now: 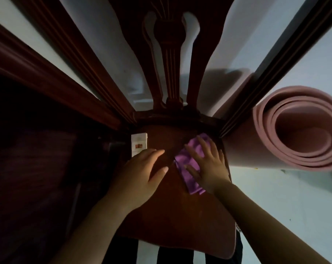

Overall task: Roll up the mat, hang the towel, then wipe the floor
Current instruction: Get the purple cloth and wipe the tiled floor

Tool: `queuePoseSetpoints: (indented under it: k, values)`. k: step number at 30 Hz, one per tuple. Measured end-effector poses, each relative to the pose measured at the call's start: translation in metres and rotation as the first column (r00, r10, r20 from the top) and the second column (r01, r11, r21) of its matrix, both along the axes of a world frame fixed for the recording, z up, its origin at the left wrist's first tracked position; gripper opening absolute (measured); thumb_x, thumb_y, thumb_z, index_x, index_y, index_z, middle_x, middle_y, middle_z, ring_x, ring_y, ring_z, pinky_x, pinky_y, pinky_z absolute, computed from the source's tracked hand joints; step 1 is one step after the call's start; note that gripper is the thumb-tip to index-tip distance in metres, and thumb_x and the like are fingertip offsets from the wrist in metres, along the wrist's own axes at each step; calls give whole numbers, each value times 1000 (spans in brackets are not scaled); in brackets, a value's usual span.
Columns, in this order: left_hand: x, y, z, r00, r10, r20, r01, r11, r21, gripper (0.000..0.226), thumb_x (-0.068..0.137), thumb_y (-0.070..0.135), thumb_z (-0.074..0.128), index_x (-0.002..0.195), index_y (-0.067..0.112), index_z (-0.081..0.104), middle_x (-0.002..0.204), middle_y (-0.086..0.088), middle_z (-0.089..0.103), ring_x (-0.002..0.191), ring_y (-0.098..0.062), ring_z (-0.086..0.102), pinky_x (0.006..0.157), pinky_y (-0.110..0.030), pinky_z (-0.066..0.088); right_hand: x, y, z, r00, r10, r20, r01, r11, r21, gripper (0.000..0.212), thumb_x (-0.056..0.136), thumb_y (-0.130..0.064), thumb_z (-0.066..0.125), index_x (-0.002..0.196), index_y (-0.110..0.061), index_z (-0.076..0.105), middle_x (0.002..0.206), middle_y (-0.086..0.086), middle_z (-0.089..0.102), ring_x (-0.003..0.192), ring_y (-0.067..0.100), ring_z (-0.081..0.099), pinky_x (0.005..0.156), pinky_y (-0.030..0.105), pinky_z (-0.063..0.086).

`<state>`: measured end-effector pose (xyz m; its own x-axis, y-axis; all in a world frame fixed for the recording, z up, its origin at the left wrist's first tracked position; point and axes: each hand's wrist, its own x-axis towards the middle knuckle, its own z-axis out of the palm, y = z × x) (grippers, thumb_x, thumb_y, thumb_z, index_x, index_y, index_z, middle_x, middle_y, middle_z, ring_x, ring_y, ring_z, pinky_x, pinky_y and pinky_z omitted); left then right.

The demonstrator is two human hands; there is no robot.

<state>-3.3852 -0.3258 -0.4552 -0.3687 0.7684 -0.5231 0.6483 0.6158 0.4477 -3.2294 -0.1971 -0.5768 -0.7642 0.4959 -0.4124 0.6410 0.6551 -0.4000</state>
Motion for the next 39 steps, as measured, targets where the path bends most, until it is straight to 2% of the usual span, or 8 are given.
queuePoseSetpoints:
  k: [6, 11, 14, 20, 22, 24, 30, 39]
  values:
    - [7, -3, -49, 1000, -7, 16, 7, 999, -39, 52, 93, 49, 36, 143, 39, 24, 150, 18, 23, 137, -1, 20, 105, -19, 18, -1, -6, -75, 996, 72, 44, -76, 993, 96, 76, 78, -79, 23, 144, -48, 2, 152, -6, -23, 137, 36, -23, 98, 67, -12]
    - [9, -2, -72, 999, 6, 37, -3, 998, -67, 53, 93, 51, 33, 143, 42, 20, 151, 19, 18, 138, 0, 15, 110, -23, 19, 6, -13, -97, 996, 76, 37, -83, 964, 252, 76, 76, -80, 29, 142, -42, 26, 153, 1, 25, 137, 43, 21, 95, 70, 19]
    - [8, 0, -75, 999, -2, 36, 5, 998, -67, 53, 92, 52, 33, 143, 43, 21, 151, 20, 19, 138, 0, 16, 109, -21, 18, 9, -17, -98, 996, 72, -42, -56, 948, 314, 62, 79, -71, 31, 131, -40, 44, 136, 1, 51, 126, 40, 39, 80, 60, 45]
    - [11, 5, -58, 999, -43, 20, 44, 998, -50, 53, 92, 51, 36, 143, 40, 25, 150, 18, 24, 137, -1, 20, 111, -25, 23, 18, -25, -82, 983, 11, -186, 37, 966, 254, 41, 83, -45, 39, 110, -32, 66, 107, 3, 64, 93, 33, 60, 59, 42, 52]
    - [15, 8, -43, 998, -61, 25, 62, 997, -44, 53, 92, 50, 37, 143, 39, 26, 149, 18, 24, 137, -1, 21, 112, -28, 25, 30, -27, -69, 975, -22, -222, 62, 983, 174, 31, 77, -33, 59, 107, -28, 66, 107, 3, 64, 90, 32, 63, 53, 35, 52]
    - [19, 8, -23, 996, -80, 29, 81, 996, -32, 53, 93, 49, 37, 143, 38, 26, 149, 18, 24, 137, -2, 21, 113, -29, 24, 44, -34, -52, 968, -105, -228, 120, 991, 52, 40, 70, -26, 75, 108, -27, 65, 109, 1, 62, 90, 31, 62, 54, 32, 51]
    - [39, 10, 68, 985, -173, 13, 172, 984, 53, 52, 94, 48, 37, 143, 36, 28, 149, 16, 27, 136, -4, 25, 113, -31, 25, 74, -58, 71, 776, -491, -396, 444, 871, -209, 31, 86, -38, 52, 112, -24, 61, 105, 0, 60, 90, 21, 59, 77, 32, 50]
    - [85, 0, 217, 945, -327, -12, 323, 928, 185, 52, 94, 47, 38, 144, 33, 28, 149, 11, 29, 136, -7, 28, 112, -34, 29, 128, -101, 278, 483, -669, -565, 693, 686, -221, 34, 83, -25, 62, 116, -16, 60, 108, -11, 56, 97, -2, 50, 86, 1, 33]
